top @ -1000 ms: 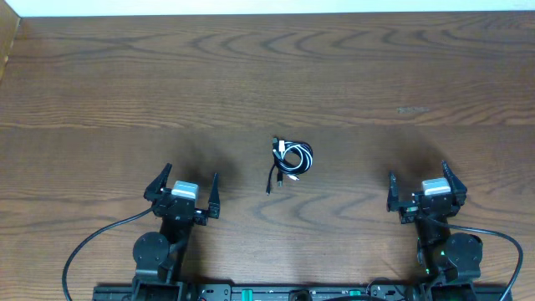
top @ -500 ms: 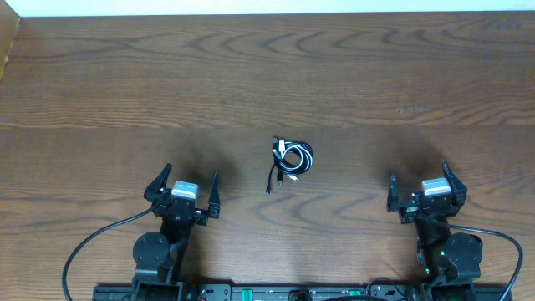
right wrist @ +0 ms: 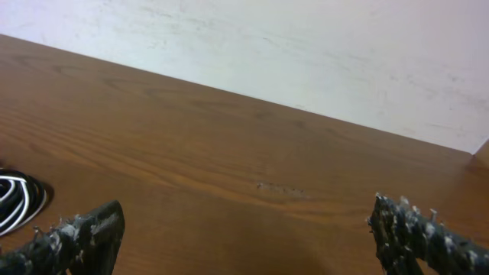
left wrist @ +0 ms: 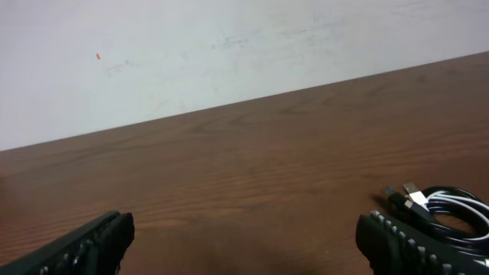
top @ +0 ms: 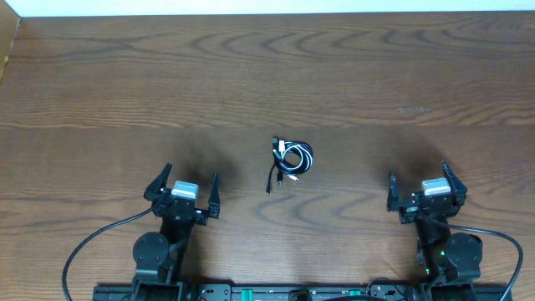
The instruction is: Untangle cables
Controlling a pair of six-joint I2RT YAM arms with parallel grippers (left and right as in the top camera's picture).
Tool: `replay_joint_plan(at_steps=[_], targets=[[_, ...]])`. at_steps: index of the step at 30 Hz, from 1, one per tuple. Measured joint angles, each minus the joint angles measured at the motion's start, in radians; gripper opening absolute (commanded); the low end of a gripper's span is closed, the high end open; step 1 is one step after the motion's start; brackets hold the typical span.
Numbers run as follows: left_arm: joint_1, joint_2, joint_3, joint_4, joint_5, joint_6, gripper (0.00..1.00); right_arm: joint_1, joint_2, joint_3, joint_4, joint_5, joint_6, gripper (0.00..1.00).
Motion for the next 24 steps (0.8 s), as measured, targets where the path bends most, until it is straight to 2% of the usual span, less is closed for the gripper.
replay_joint_plan(at_steps=[24], targets=[[0.0,0.0,0.0,0.0,0.0,0.0,0.98,0.0,0.0,0.0,0.015,-0.02,0.0,0.99]])
